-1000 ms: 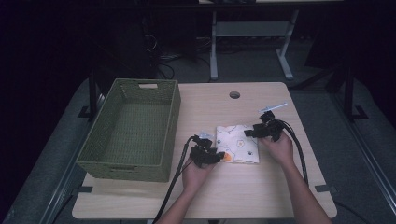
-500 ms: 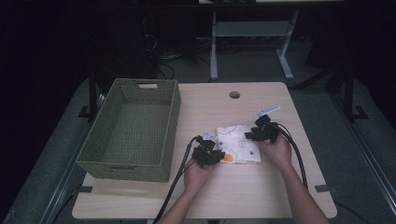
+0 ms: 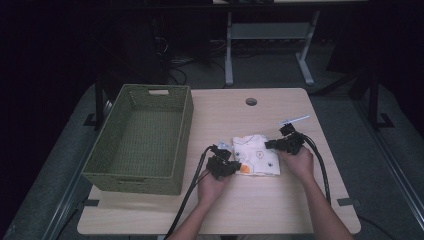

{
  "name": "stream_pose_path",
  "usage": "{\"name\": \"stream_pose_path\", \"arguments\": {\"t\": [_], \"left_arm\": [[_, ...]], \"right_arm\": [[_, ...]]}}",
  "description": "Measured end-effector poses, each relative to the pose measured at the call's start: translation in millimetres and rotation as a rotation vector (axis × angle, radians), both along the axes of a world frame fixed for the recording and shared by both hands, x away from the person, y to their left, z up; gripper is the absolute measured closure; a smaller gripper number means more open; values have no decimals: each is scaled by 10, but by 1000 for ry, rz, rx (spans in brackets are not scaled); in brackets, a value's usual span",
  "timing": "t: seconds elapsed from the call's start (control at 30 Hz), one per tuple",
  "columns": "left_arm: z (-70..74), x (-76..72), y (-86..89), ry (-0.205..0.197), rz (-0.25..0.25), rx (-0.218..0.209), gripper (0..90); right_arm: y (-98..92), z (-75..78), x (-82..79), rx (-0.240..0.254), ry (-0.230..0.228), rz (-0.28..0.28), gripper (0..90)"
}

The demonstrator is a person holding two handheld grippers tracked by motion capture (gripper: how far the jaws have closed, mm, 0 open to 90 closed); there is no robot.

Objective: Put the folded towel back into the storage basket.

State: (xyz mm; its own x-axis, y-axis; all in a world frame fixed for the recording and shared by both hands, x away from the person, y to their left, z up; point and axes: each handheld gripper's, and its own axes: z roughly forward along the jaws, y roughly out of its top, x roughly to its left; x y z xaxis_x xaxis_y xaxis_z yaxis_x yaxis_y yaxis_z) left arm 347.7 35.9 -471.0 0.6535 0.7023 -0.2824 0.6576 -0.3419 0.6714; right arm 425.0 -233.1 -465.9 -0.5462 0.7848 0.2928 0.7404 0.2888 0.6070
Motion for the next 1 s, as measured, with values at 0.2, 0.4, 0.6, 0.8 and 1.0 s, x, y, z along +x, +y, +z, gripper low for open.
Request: {"name": "stream_pose_path", "arguments": {"t": [0.2, 0.4, 0.6, 0.8, 1.0], "left_arm": [[6, 12, 21, 8, 3, 0, 841], [9, 7, 22, 7, 6, 3, 840], [6, 13, 26, 10, 8, 0, 840], [16, 21, 19, 12, 4, 10, 840], [19, 17, 12, 7, 3, 19, 840]], "right_arm": [[6, 13, 1, -4, 7, 9, 824], [42, 37, 1, -43, -37, -4, 634], [68, 46, 12, -83, -78, -24, 491], [79, 24, 14, -114, -91, -27, 528], [123, 14, -2, -100, -65, -24, 740]]}}
